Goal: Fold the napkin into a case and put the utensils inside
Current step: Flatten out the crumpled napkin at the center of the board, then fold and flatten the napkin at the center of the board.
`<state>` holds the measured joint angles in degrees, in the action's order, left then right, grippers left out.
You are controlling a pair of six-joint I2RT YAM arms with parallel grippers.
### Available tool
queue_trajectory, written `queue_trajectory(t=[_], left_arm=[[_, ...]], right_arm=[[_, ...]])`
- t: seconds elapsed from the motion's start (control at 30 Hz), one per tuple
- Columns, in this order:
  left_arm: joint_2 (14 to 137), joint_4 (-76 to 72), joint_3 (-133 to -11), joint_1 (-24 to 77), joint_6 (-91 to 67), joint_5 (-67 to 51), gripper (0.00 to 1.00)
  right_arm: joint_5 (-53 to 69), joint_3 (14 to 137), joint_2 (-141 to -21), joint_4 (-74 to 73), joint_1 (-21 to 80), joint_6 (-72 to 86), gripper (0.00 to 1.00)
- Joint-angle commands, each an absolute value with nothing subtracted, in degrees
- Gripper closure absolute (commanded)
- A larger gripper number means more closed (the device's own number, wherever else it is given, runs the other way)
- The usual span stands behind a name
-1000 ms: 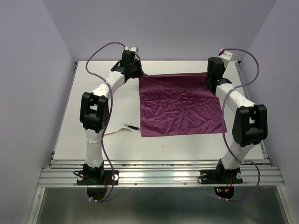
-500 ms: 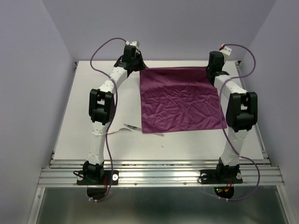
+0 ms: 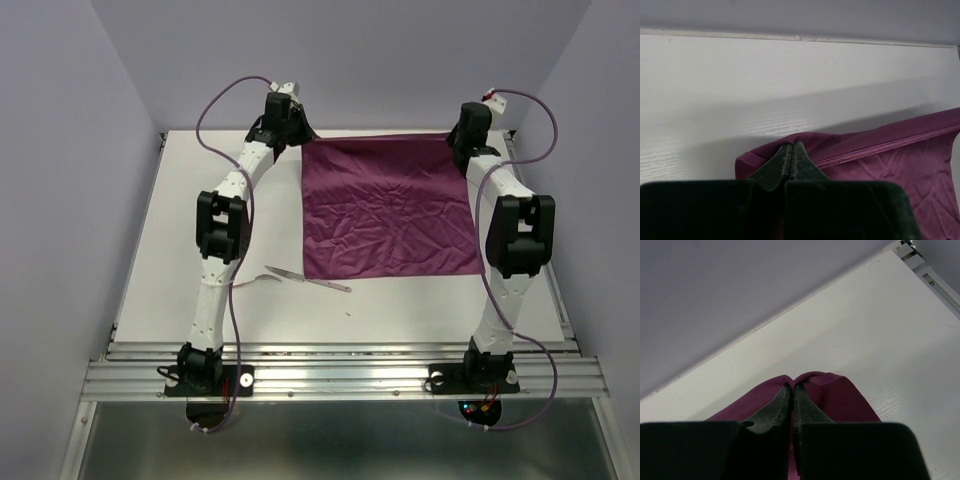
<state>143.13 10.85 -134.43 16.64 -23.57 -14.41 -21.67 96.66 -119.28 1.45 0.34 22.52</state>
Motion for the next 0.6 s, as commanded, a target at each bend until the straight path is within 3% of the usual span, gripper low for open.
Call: queue_trajectory(t=[0.0, 0.57], left_arm=[[142.82, 8.00, -139.13, 15.03, -21.10, -13.62, 1.00], [145.90, 5.62, -143.26, 14.59, -19.78, -15.03, 1.00]], right_arm=[[-22.24, 100.90, -120.06, 2.29, -1.05, 23.73, 0.99], [-21.09, 99.93, -119.80, 1.49, -1.58, 25.49, 0.99]])
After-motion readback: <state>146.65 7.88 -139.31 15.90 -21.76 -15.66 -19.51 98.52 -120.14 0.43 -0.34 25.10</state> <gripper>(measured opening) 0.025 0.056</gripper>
